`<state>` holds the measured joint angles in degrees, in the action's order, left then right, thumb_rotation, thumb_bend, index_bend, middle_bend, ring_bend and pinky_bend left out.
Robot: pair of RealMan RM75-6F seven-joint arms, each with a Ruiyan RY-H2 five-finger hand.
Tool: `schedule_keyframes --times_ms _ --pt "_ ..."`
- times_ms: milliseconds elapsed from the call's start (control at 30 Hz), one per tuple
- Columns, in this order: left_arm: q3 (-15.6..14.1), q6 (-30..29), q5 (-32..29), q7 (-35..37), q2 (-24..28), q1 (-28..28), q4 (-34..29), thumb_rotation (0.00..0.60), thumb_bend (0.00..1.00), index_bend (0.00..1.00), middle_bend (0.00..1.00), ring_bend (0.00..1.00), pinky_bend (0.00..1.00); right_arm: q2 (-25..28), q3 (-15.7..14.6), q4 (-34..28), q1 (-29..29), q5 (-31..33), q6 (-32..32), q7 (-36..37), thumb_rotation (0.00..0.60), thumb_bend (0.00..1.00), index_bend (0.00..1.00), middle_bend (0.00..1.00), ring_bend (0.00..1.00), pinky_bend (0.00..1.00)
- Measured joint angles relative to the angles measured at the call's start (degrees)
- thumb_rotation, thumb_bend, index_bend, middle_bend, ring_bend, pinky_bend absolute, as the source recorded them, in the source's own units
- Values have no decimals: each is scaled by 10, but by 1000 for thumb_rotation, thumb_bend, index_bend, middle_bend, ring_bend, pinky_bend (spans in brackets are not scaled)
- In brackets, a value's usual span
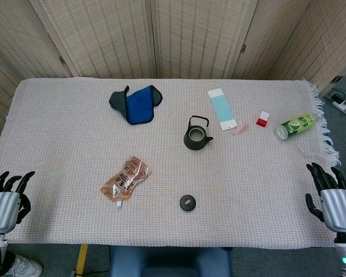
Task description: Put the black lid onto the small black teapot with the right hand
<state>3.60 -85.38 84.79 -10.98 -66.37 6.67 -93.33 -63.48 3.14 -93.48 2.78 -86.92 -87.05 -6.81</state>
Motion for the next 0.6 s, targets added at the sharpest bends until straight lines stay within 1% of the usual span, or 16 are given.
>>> schedule_keyframes --times_ms 433,600 --pt "-1 -4 5 7 -4 0 6 600 310 133 179 179 75 1 -2 -3 0 -10 -3 0 600 505 89 136 249 86" --pt "0 -3 2 -1 -2 0 -3 600 310 138 179 181 75 0 -2 -6 13 -21 13 -4 600 505 89 141 280 96"
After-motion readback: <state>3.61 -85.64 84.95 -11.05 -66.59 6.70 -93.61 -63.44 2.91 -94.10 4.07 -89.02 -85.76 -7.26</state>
